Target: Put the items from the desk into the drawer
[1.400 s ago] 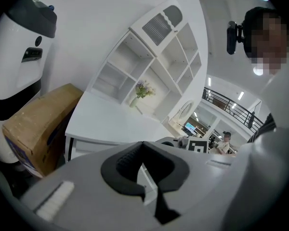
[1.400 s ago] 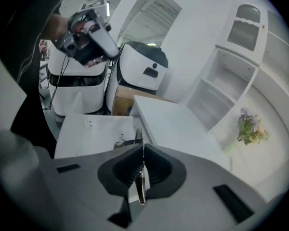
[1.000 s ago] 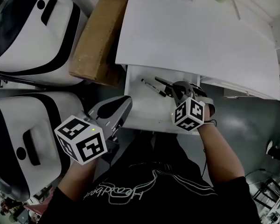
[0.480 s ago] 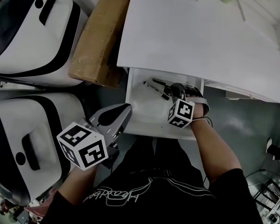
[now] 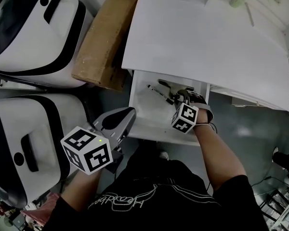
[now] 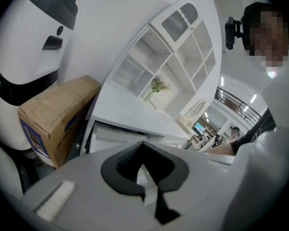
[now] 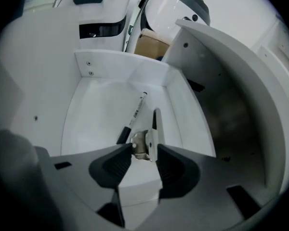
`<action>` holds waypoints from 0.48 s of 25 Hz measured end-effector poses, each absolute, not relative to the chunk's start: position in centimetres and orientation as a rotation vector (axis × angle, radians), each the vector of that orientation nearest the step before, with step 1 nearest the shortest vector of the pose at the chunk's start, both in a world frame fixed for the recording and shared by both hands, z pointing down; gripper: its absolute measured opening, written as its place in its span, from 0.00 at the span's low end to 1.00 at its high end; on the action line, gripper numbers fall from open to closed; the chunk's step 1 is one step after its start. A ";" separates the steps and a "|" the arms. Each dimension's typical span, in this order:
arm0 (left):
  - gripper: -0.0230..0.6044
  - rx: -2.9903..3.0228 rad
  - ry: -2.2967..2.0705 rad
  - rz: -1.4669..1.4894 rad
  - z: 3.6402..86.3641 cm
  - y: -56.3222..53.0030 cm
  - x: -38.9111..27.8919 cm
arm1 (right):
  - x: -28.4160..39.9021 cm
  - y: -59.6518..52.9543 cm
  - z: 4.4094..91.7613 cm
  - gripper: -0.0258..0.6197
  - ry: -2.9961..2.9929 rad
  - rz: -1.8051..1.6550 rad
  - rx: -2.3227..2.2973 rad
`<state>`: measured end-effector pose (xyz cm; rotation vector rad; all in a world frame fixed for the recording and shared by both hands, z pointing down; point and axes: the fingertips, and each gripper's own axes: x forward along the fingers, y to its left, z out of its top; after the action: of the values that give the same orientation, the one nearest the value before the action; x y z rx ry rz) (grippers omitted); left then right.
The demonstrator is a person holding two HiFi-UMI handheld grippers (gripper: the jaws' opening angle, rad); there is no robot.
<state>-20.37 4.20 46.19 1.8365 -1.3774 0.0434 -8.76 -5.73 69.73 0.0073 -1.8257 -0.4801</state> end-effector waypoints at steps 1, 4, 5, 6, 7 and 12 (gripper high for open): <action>0.05 1.836 -1.390 0.055 46.2 4.4 -20.2 | -8.6 -5.7 69.5 0.32 -1.836 -0.451 0.007; 0.05 1.828 -1.401 0.049 45.5 4.9 -19.1 | -8.4 -5.5 66.8 0.35 -1.901 -0.388 0.034; 0.05 1.829 -1.401 0.042 45.2 5.0 -18.6 | -8.3 -5.5 65.4 0.35 -1.933 -0.369 0.056; 0.05 1.837 -1.401 0.039 44.8 5.2 -18.0 | -8.2 -5.5 63.7 0.35 -1.974 -0.347 0.084; 0.05 1.851 -1.403 0.040 44.3 5.3 -17.3 | -8.0 -5.3 61.7 0.35 -2.023 -0.323 0.117; 0.05 1.939 -1.428 0.031 40.2 6.7 -13.0 | -4.7 -1.9 49.5 0.35 -2.343 -0.119 0.277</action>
<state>-13.05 6.70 40.25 1.9392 -1.4285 0.0309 -4.74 -1.91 49.46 0.2767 -2.3433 -0.1192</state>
